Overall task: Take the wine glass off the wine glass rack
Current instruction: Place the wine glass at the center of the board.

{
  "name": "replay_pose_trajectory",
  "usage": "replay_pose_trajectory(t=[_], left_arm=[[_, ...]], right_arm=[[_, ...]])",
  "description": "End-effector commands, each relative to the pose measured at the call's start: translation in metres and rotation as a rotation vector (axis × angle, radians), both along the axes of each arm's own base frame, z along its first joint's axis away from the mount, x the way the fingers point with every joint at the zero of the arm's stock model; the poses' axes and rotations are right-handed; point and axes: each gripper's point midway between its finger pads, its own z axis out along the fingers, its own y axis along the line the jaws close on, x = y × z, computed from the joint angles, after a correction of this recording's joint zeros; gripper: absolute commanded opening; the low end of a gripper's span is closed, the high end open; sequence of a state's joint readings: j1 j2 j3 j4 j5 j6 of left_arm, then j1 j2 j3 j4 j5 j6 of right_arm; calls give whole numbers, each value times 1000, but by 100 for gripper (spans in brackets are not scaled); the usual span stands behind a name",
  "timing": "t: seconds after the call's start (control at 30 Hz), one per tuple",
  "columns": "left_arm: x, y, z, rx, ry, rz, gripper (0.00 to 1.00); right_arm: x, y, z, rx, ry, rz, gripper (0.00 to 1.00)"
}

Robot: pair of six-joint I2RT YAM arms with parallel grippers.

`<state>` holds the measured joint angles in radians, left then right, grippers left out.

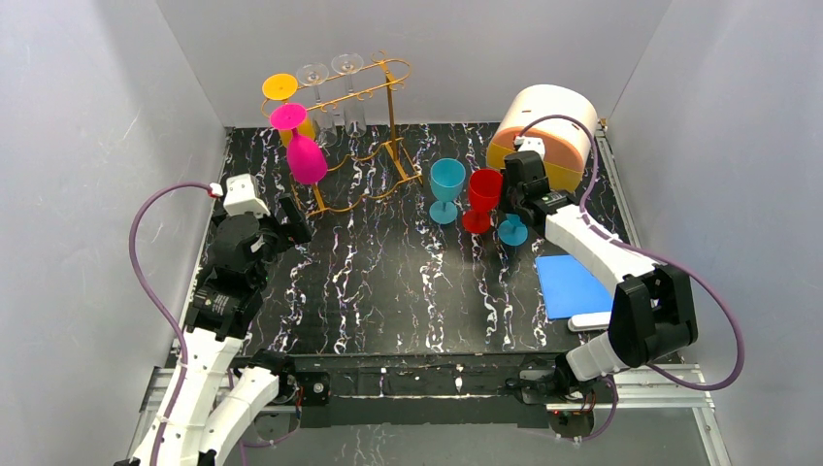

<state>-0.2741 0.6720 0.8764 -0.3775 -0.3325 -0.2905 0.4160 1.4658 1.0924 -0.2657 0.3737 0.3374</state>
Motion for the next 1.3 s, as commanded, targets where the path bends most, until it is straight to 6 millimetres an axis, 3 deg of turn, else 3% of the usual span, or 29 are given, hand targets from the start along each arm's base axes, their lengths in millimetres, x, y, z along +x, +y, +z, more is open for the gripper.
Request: replay_pose_trajectory(t=[0.0,0.47,0.6,1.1,1.27], left_arm=[[-4,2,7,-5,-3,3,98],[-1,-4,10,-33,-16,-17,98],[-1,-4,13,-23,-17,-21,98],[2,-7,11,-11,5,-37,98],[4,-7,14,-8,6,-33,98]], right_arm=[[2,-1,8,9,9,-7,22],[9,6,17,14,30,11,27],[16,7,28,15,8,7,27],[10,-1,56,-6,-30,-1,28],[10,1,76,19,-67,6,28]])
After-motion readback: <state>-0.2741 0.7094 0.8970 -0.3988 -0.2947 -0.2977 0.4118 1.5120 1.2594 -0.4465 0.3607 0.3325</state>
